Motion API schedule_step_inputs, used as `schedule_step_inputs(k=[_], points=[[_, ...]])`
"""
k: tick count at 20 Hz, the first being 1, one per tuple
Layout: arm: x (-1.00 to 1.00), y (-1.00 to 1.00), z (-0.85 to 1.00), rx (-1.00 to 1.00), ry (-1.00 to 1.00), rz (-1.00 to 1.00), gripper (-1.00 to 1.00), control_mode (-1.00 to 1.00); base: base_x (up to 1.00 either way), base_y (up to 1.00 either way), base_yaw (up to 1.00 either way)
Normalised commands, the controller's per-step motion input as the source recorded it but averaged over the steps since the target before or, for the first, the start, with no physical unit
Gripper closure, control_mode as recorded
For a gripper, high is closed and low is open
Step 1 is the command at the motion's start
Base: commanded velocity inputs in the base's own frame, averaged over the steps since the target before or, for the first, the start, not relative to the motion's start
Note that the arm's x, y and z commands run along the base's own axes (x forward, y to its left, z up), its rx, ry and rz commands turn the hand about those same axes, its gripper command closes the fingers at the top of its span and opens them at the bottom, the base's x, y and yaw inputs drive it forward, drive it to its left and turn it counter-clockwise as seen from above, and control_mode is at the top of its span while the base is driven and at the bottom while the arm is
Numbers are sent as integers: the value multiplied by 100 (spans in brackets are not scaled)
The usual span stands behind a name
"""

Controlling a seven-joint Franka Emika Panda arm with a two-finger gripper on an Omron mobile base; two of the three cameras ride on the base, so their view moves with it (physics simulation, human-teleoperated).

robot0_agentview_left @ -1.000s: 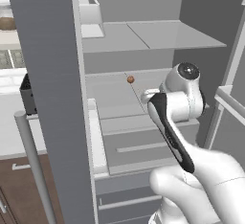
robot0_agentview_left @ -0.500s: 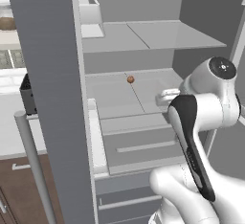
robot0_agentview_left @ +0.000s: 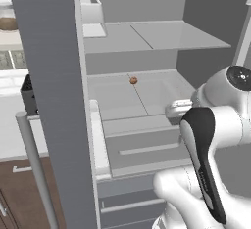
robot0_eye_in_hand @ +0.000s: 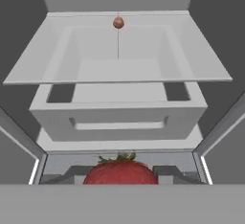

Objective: Take the strawberry from the fridge and place it on top of the pancake, located on the dining counter.

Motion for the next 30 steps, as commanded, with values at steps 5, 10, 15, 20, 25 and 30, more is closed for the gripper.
schedule_step_inputs(k=[5, 10, 15, 20, 25, 30], points=[[0, 0, 0, 0, 0, 0, 100, 100, -99, 1, 0], [0, 0, 0, 0, 0, 0, 100, 100, -100, 8, 15], [0, 0, 0, 0, 0, 0, 100, 100, -100, 19, 40], [0, 0, 0, 0, 0, 0, 100, 100, -90, 17, 51], [0, 0, 0, 0, 0, 0, 100, 100, -65, 26, 60], [0, 0, 0, 0, 0, 0, 100, 100, -49, 20, 67]])
